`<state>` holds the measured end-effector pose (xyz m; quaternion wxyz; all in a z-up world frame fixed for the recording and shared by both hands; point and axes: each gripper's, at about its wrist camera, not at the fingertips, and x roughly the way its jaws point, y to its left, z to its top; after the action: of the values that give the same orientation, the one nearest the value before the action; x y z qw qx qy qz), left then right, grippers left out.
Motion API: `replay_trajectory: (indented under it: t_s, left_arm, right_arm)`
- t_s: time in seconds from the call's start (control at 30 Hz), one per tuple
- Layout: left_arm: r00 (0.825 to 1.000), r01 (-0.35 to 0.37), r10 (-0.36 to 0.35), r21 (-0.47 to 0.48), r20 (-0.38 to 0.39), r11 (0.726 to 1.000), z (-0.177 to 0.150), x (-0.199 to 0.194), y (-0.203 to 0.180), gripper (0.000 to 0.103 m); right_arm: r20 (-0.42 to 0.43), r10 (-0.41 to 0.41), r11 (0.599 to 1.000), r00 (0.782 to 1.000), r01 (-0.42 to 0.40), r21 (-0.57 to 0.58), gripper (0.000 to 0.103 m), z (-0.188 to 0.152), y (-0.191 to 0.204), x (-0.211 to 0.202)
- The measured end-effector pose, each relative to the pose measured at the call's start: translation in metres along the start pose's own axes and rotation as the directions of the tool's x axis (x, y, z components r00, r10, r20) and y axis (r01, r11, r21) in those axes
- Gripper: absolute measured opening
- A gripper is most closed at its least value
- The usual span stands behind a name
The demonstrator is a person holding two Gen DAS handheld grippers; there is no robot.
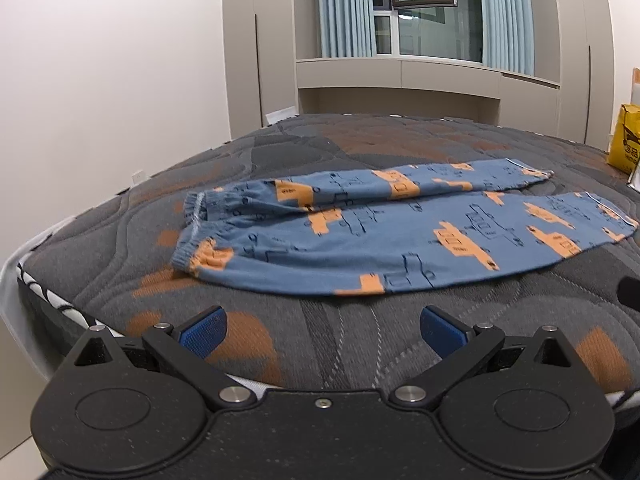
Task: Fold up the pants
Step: 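Move both grippers to the pant leg hems and close on them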
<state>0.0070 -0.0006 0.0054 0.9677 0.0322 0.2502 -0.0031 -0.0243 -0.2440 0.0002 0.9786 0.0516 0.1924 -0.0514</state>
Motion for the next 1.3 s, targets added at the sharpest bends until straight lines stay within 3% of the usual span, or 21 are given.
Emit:
replay_trajectory:
  t_s: [0.23,0.4,0.57,0.8,0.9,1.0,1.13,1.3]
  left_arm:
    - [0.999,-0.047,0.047,0.0,0.01,0.999,0.023,0.012,0.013,0.103]
    - [0.996,-0.084,0.083,0.013,0.028,0.996,0.042,0.023,0.028,0.103]
    - [0.99,-0.133,0.131,0.041,0.045,0.99,0.067,0.042,0.048,0.103]
    - [0.981,-0.192,0.188,0.133,0.039,0.972,0.106,0.091,0.083,0.103]
    - [0.984,-0.18,0.179,0.129,0.017,0.975,0.129,0.12,0.106,0.103]
    - [0.993,-0.116,0.117,0.08,-0.015,0.99,0.151,0.151,0.135,0.103]
    - [0.996,-0.026,0.028,0.024,-0.079,0.999,0.171,0.194,0.167,0.103]
    - [0.987,0.055,-0.046,0.057,-0.154,0.997,0.179,0.241,0.181,0.103]
  right_arm:
    - [0.011,0.01,1.0,1.0,-0.01,-0.008,0.103,0.008,0.0,0.004]
    - [0.049,0.06,0.997,0.997,-0.058,-0.045,0.103,0.023,-0.001,0.01]
    - [0.088,0.097,0.988,0.991,-0.085,-0.132,0.103,0.046,0.001,0.023]
    - [0.06,0.198,0.956,0.978,-0.179,-0.232,0.103,0.089,-0.004,0.066]
    - [0.004,0.272,0.924,0.962,-0.26,-0.281,0.103,0.112,-0.003,0.095]
    - [-0.095,0.362,0.869,0.927,-0.373,-0.324,0.103,0.133,0.003,0.132]
    - [-0.199,0.394,0.812,0.897,-0.441,-0.381,0.103,0.156,0.014,0.19]
    - [-0.265,0.421,0.74,0.868,-0.497,-0.453,0.103,0.178,0.022,0.262]
